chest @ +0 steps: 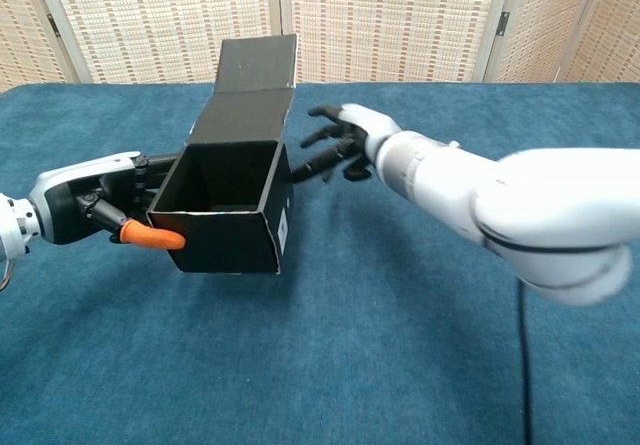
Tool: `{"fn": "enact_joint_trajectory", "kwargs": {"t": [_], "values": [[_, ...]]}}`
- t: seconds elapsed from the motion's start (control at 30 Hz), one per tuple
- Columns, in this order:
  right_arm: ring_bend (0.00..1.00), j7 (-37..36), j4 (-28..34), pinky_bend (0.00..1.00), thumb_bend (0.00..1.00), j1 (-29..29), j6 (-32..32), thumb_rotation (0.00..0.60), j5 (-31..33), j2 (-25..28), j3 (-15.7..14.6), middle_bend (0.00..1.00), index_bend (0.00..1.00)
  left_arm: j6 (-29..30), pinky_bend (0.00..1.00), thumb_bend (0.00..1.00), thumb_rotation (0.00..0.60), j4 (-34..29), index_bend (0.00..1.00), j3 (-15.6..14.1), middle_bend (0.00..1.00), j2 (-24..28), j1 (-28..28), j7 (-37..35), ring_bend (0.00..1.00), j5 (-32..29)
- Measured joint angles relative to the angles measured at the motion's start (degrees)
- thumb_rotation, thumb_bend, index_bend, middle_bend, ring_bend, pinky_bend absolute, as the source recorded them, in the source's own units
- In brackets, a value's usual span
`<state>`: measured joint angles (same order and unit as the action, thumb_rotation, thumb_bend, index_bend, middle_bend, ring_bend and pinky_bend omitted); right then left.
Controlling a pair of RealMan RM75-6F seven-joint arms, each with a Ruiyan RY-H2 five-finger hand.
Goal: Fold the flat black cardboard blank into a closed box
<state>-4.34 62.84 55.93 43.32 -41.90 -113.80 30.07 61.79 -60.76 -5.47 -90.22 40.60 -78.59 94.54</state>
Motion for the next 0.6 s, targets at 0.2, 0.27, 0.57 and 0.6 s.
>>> {"fn": "enact_joint_trajectory", "kwargs": {"t": [0.2, 0.27, 0.57, 0.6], "values": [[0.65, -3.2, -2.6, 1.0, 0.0, 5.2, -0.5, 0.6, 0.0, -2.7, 6.5, 0.22, 0.04, -0.2, 0.94, 0.2, 0.6, -3.0, 0.52, -0.1, 0.53, 1.4, 0.4, 2.7, 0.67, 0.3], [0.66, -4.7, -1.6, 1.0, 0.0, 5.5, -0.5, 0.6, -0.4, -2.6, 7.7, 0.23, 0.05, -0.9, 0.94, 0.2, 0.6, -3.5, 0.52, 0.0, 0.53, 1.6, 0.6, 3.9, 0.67, -0.1], [0.69, -7.4, 14.5, 1.0, 0.0, 1.5, -1.3, 0.6, -3.5, 3.7, 6.0, 0.3, 0.13, -6.4, 0.94, 0.2, 0.6, -2.7, 0.51, 0.9, 0.53, 0.7, 0.8, 9.1, 0.67, -4.4], [0.69, -7.3, 16.5, 1.0, 0.0, 1.1, -1.8, 0.6, -3.7, 4.7, 5.2, 0.3, 0.13, -7.0, 0.94, 0.2, 0.6, -2.6, 0.51, 1.1, 0.53, 0.5, 0.7, 9.8, 0.67, -5.0]]}}
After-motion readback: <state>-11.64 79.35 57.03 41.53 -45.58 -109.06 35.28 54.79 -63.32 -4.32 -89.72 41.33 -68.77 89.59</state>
